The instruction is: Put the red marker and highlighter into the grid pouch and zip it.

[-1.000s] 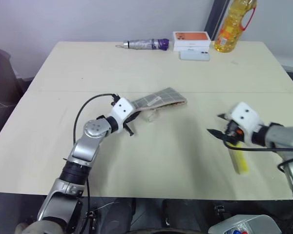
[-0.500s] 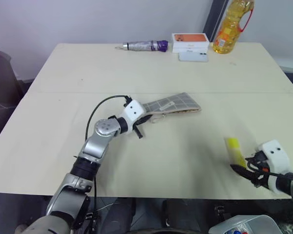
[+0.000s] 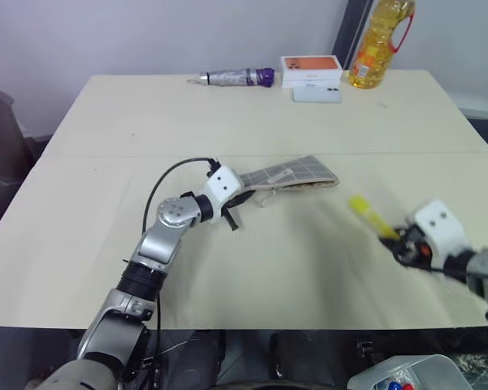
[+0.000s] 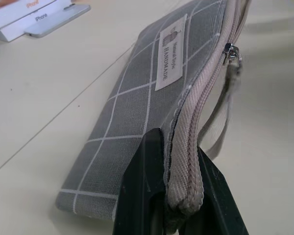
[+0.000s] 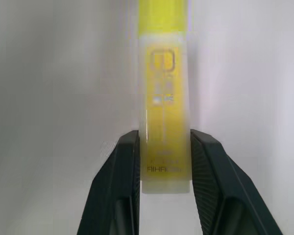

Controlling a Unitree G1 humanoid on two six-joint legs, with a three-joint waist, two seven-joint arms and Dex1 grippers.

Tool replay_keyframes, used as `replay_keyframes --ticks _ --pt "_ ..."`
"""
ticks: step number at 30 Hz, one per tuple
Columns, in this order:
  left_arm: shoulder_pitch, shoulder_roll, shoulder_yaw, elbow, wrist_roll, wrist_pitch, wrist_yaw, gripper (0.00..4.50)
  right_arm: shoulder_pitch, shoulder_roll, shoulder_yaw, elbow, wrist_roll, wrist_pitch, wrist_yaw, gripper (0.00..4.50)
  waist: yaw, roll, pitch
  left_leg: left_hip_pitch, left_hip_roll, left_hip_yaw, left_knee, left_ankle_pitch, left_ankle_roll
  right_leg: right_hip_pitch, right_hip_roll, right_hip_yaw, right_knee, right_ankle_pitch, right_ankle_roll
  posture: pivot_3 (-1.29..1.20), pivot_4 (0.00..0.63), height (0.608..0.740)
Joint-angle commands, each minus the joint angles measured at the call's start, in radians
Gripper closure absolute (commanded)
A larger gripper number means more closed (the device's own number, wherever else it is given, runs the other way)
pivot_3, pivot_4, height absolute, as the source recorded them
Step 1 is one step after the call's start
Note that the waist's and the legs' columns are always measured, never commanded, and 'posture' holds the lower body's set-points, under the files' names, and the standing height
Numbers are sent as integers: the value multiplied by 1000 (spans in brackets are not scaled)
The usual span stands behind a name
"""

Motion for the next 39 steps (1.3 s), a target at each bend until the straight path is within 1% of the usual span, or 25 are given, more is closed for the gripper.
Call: replay_keyframes --ticks 1,7,17,27,35,39 --pt "13 12 18 -55 -10 0 14 4500 -61 -30 57 -16 20 -12 15 3654 7 -1 0 -1 0 -1 -1 0 0 1 0 -1 -2 0 0 0 150 740" --pt "29 14 20 -89 -12 11 33 4500 -143 -44 144 21 29 -25 27 3654 6 -1 0 -3 -1 0 1 -1 1 0 -2 -1 -4 0 0 0 150 740" --pt "46 25 24 -123 -17 30 42 4500 -134 -56 180 67 21 -55 48 3654 3 -1 0 -3 -1 -1 1 -1 1 0 -1 -1 -3 0 0 0 150 740" --pt "50 38 11 -142 -23 9 14 4500 -143 -81 210 104 8 -41 47 3654 3 -1 0 -3 -1 0 1 -1 1 0 -2 -1 -3 0 0 0 150 740" --pt "54 92 -52 -146 43 -111 -27 4500 -189 -104 257 104 13 -19 52 3654 3 -1 0 -3 -1 0 1 -1 1 0 -2 -1 -3 0 0 0 150 740" --pt "51 110 -76 -137 75 -168 -35 4500 -232 -113 316 90 13 -2 65 3654 3 -1 0 -3 -1 0 0 -1 1 0 -2 -1 -3 0 0 0 150 740"
